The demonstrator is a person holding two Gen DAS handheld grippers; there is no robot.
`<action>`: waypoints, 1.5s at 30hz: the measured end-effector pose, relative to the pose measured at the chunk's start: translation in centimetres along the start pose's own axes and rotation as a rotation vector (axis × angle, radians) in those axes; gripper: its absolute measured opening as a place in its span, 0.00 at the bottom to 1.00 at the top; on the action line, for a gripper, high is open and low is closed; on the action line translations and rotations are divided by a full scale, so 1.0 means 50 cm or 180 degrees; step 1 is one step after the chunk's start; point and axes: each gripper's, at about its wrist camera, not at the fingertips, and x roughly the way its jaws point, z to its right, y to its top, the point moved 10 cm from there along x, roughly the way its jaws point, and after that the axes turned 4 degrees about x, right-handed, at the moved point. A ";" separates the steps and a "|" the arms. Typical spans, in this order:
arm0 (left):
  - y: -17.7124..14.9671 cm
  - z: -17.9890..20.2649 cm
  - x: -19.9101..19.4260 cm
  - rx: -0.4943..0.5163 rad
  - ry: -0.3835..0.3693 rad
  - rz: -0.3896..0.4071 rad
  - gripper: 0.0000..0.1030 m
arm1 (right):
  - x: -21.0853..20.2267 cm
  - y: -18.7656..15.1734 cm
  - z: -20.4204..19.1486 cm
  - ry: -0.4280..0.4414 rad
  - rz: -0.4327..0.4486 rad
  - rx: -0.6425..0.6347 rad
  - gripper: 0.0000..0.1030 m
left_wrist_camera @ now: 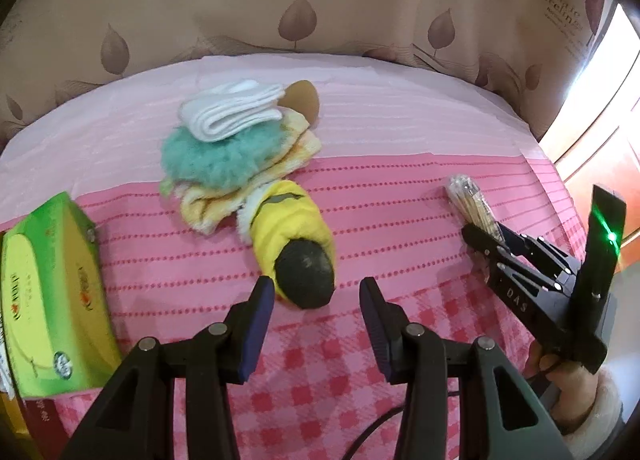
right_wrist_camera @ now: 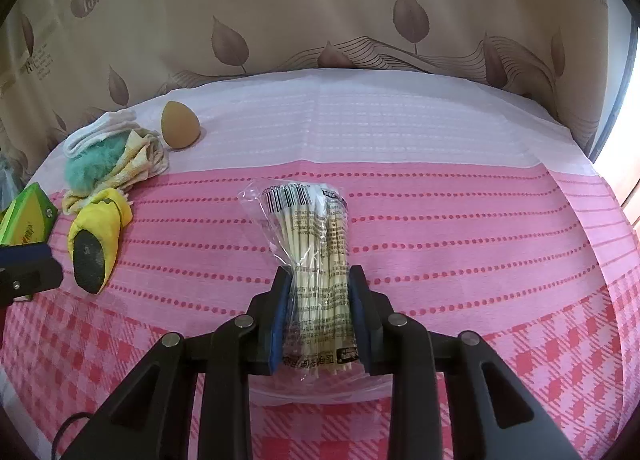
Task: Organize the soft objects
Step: 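Grasp the yellow-black sponge with the left gripper while the right gripper holds the swab bag, then carry the yellow sponge with the left gripper into the gold tin and release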
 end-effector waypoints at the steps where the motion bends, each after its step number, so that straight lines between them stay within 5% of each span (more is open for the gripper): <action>1: 0.002 -0.001 0.002 -0.0006 -0.0008 -0.0007 0.44 | 0.000 0.000 0.001 0.0008 0.0001 0.0005 0.27; 24: 0.039 -0.024 0.099 -0.0002 0.0203 -0.0118 0.52 | -0.002 0.002 0.000 0.0103 -0.0002 0.0043 0.30; 29: 0.035 -0.030 0.092 -0.0135 0.0024 0.0000 0.48 | -0.001 0.002 0.000 0.0107 -0.0004 0.0038 0.32; 45: -0.003 -0.005 0.032 0.0027 -0.0002 0.0078 0.43 | -0.001 0.001 0.002 0.0093 -0.0003 0.0042 0.32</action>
